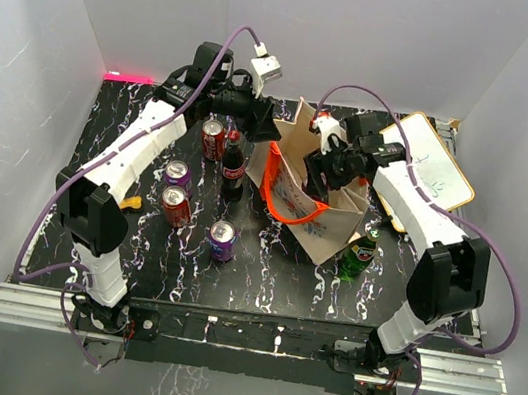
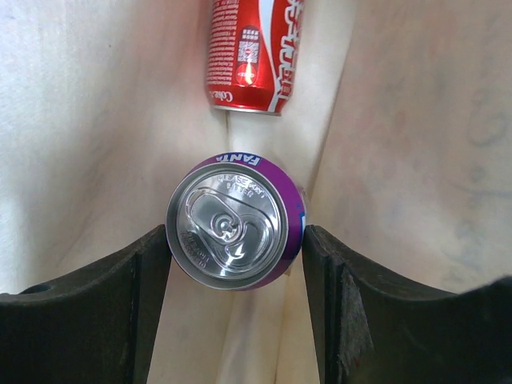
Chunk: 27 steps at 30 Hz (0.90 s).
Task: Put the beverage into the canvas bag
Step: Adjust the drink in the canvas bag.
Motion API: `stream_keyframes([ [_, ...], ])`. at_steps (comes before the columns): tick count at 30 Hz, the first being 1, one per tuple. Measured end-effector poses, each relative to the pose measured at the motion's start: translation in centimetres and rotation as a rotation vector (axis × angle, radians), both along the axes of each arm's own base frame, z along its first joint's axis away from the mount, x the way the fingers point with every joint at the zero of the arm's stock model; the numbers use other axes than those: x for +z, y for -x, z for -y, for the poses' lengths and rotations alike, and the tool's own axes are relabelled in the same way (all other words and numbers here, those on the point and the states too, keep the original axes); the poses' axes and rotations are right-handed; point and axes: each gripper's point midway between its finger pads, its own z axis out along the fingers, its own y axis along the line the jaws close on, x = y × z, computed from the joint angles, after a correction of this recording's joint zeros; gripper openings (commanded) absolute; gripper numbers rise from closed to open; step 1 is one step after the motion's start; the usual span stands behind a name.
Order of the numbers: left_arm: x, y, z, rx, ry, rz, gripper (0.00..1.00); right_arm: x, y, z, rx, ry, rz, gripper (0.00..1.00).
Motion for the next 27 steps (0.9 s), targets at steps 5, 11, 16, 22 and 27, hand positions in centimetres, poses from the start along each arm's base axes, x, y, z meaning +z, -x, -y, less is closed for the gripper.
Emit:
stream_keyframes([
  [5, -0.3, 0.0, 0.0, 0.017, 0.008, -0.021, 0.62, -2.3, 0.4, -0.8, 0.035, -0.023, -0.063, 0.08],
  [11, -0.3, 0.0, 0.1, 0.025, 0.017, -0.034, 0.62, -4.5, 0.8, -0.7, 0.049, -0.016, -0.074, 0.11],
  [16, -0.2, 0.0, 0.1, 0.025, 0.02, -0.035, 0.62, -5.1, 0.4, -0.3, 0.037, 0.006, -0.048, 0.26],
  [22, -0.2, 0.1, 0.1, 0.023, 0.02, -0.034, 0.63, -5.2, 0.6, -0.2, 0.045, 0.014, -0.034, 0.48],
  [27, -0.1, 0.1, 0.1, 0.021, 0.017, -0.028, 0.63, -5.1, 0.6, -0.2, 0.053, 0.014, -0.026, 0.65],
])
